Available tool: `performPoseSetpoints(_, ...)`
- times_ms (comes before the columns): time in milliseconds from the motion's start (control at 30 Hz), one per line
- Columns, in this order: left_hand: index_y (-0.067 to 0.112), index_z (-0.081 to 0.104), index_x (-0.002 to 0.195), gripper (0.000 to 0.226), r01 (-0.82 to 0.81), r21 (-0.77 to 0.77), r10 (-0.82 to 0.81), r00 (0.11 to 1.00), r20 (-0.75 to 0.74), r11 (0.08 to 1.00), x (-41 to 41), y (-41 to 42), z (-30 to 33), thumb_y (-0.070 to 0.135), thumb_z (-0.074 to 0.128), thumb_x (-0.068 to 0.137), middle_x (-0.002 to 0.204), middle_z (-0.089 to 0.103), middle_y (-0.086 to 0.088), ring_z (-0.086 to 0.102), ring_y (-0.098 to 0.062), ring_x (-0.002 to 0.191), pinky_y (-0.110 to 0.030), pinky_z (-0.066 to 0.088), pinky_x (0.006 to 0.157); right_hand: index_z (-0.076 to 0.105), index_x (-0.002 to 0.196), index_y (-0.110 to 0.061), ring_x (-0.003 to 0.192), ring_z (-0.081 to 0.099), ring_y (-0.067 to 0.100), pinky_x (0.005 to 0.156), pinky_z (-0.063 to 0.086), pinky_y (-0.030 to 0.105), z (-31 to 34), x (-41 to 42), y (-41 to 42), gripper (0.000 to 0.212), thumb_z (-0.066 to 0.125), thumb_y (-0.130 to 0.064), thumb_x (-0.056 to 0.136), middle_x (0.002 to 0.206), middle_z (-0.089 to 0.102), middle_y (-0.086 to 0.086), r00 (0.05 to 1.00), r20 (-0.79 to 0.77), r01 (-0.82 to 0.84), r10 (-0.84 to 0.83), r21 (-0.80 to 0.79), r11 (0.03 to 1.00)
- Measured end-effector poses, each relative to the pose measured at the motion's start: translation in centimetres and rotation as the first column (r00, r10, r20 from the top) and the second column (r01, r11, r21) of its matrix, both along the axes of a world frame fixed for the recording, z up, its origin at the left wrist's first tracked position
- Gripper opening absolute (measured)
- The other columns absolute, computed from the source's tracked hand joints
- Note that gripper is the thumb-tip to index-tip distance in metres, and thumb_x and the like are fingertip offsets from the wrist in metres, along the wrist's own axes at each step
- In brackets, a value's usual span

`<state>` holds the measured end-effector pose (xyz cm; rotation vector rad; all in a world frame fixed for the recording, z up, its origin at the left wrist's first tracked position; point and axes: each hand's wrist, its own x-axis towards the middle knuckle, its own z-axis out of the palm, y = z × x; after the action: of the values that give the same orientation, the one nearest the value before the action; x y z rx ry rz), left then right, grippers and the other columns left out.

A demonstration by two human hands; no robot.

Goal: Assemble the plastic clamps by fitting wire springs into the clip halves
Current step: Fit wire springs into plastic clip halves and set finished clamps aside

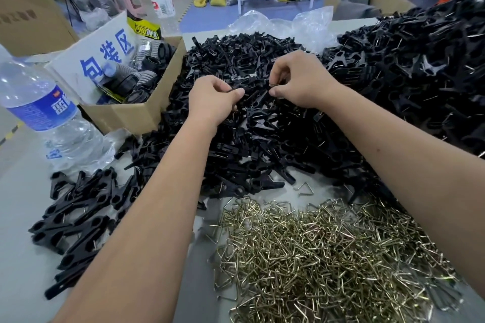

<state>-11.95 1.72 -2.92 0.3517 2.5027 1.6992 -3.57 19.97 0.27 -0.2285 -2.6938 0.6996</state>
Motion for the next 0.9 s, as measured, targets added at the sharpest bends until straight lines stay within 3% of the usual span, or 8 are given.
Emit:
performPoseSetpoints(67, 0.016, 0.056, 0.082, 0.028, 0.002, 0.029, -0.002, 1.0, 0.0, 1.0, 0.2, 0.0, -0.1, 0.018, 0.084, 0.086, 0.082, 0.068, -0.004, 0.077, -0.02, 0.071, -0.042, 0.062, 0.076, 0.072, 0.092, -0.013, 0.078, 0.059, 0.011, 0.07, 0.043, 0.012, -0.4, 0.2, 0.2, 0.018, 0.085, -0.009, 0.08, 0.087, 0.068, -0.001, 0.998, -0.042, 0.052, -0.052, -0.009, 0.999)
performPoseSetpoints(200, 0.02, 0.056, 0.083, 0.029, -0.108, 0.051, 0.109, 0.994, -0.027, 0.993, 0.4, 0.3, -0.3, 0.024, 0.085, 0.085, 0.094, 0.072, -0.011, 0.076, -0.03, 0.085, -0.049, 0.061, 0.084, 0.066, 0.101, -0.012, 0.088, 0.066, 0.024, 0.082, 0.054, 0.036, -0.6, 0.1, -0.1, 0.024, 0.083, -0.009, 0.084, 0.093, 0.068, 0.004, 0.998, -0.028, 0.06, -0.059, 0.051, 0.997)
performPoseSetpoints(300, 0.022, 0.057, 0.082, 0.03, -0.137, 0.029, 0.138, 0.989, -0.046, 0.99, 0.6, 0.4, -0.2, 0.029, 0.086, 0.082, 0.094, 0.073, -0.008, 0.075, -0.028, 0.086, -0.049, 0.06, 0.085, 0.077, 0.098, -0.02, 0.091, 0.069, 0.02, 0.078, 0.047, 0.028, -0.2, -0.3, -1.3, 0.006, 0.077, -0.024, 0.093, 0.079, 0.066, -0.012, 0.961, 0.271, -0.115, 0.055, 0.212, 0.97)
performPoseSetpoints(433, 0.021, 0.057, 0.078, 0.031, -0.128, -0.003, 0.128, 0.991, -0.044, 0.992, 0.8, 0.5, -0.3, 0.026, 0.087, 0.081, 0.091, 0.072, -0.007, 0.075, -0.026, 0.086, -0.047, 0.06, 0.088, 0.064, 0.136, -0.017, 0.118, 0.058, 0.034, 0.1, 0.052, 0.042, -0.4, -1.2, -2.4, 0.04, 0.058, -0.014, 0.097, 0.127, 0.061, 0.013, 0.854, 0.52, -0.231, -0.017, 0.407, 0.884)
performPoseSetpoints(667, 0.02, 0.057, 0.079, 0.03, -0.215, 0.029, 0.216, 0.976, -0.027, 0.976, 0.4, -0.4, -0.4, 0.02, 0.087, 0.081, 0.097, 0.072, -0.007, 0.075, -0.026, 0.089, -0.045, 0.061, 0.087, 0.065, 0.088, -0.012, 0.099, 0.057, 0.037, 0.102, 0.043, 0.044, 0.3, -2.0, -3.7, 0.022, 0.047, 0.001, 0.088, 0.098, 0.068, 0.013, 0.868, 0.493, -0.169, -0.064, 0.415, 0.894)
performPoseSetpoints(733, 0.02, 0.059, 0.079, 0.029, -0.239, 0.057, 0.24, 0.97, -0.021, 0.969, 0.3, -0.6, -0.4, 0.018, 0.088, 0.08, 0.097, 0.071, -0.007, 0.075, -0.026, 0.087, -0.045, 0.062, 0.085, 0.059, 0.075, -0.015, 0.092, 0.054, 0.037, 0.094, 0.049, 0.042, 0.6, -2.7, -4.3, 0.02, 0.051, -0.001, 0.087, 0.082, 0.063, 0.011, 0.924, 0.375, -0.086, -0.074, 0.393, 0.916)
performPoseSetpoints(800, 0.018, 0.06, 0.078, 0.028, -0.263, 0.08, 0.265, 0.964, -0.02, 0.962, 0.3, -0.7, -0.4, 0.017, 0.088, 0.079, 0.093, 0.071, -0.007, 0.075, -0.026, 0.085, -0.045, 0.062, 0.084, 0.069, 0.089, -0.014, 0.096, 0.061, 0.036, 0.091, 0.057, 0.043, 0.5, -3.1, -5.4, 0.008, 0.062, -0.01, 0.091, 0.091, 0.069, 0.01, 0.94, 0.335, -0.068, -0.059, 0.355, 0.932)
performPoseSetpoints(900, 0.018, 0.058, 0.078, 0.028, -0.293, 0.134, 0.294, 0.956, 0.017, 0.947, 0.3, -0.8, -0.3, 0.015, 0.087, 0.081, 0.079, 0.071, -0.001, 0.077, -0.018, 0.074, -0.044, 0.063, 0.083, 0.067, 0.111, -0.014, 0.107, 0.065, 0.033, 0.096, 0.056, 0.042, -0.4, -3.5, -6.6, 0.042, 0.086, -0.039, 0.083, 0.11, 0.069, 0.007, 0.867, 0.495, -0.115, -0.058, 0.313, 0.943)
